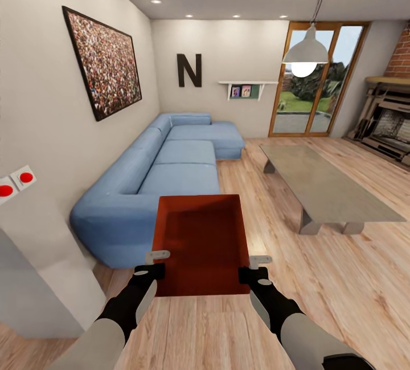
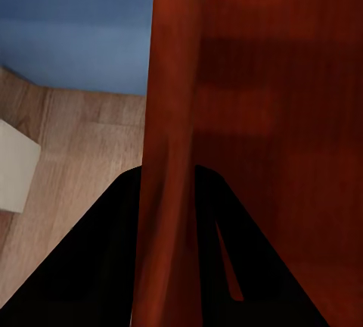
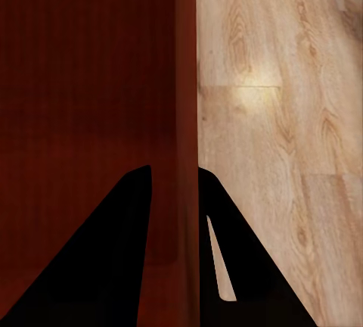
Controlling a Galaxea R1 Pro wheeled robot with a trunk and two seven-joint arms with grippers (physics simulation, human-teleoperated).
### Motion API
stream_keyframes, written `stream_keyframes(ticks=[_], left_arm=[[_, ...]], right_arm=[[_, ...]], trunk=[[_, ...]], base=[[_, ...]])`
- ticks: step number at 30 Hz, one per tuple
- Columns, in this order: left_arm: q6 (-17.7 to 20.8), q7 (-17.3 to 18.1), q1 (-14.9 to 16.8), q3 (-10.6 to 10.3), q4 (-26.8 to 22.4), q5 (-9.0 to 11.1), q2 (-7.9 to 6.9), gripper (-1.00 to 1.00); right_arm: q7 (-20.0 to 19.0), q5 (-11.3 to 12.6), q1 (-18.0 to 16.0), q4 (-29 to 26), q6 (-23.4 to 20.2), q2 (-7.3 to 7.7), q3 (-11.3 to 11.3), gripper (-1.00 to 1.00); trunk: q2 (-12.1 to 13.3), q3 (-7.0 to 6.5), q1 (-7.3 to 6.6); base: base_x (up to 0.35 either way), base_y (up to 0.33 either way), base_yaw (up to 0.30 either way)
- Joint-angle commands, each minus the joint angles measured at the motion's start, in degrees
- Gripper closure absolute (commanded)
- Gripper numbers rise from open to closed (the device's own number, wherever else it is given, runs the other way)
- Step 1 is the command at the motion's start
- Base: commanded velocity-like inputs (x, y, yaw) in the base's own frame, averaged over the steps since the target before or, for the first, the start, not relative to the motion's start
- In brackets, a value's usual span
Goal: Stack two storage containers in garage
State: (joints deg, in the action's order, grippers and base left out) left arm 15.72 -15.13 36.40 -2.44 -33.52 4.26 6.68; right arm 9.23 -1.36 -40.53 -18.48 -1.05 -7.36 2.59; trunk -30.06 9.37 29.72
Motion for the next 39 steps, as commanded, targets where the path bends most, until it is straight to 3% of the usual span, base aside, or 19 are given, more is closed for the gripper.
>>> stream_keyframes(ticks=[1,39], left_arm=[[0.5,-0.8,0.0,0.1,0.0,-0.1,-0.97,1.00],[0.5,-0.8,0.0,0.1,-0.1,0.0,-1.03,1.00]], right_arm=[[2.3,-0.9,-0.1,-2.8,-0.1,0.07,-1.9,1.00],[2.3,-0.9,-0.1,-2.8,-0.1,0.07,-1.9,1.00]], trunk=[[-0.1,0.01,0.02],[-0.1,-3.49,0.02]], base=[[0.000,0.000,0.000],[0.000,0.000,0.000]])
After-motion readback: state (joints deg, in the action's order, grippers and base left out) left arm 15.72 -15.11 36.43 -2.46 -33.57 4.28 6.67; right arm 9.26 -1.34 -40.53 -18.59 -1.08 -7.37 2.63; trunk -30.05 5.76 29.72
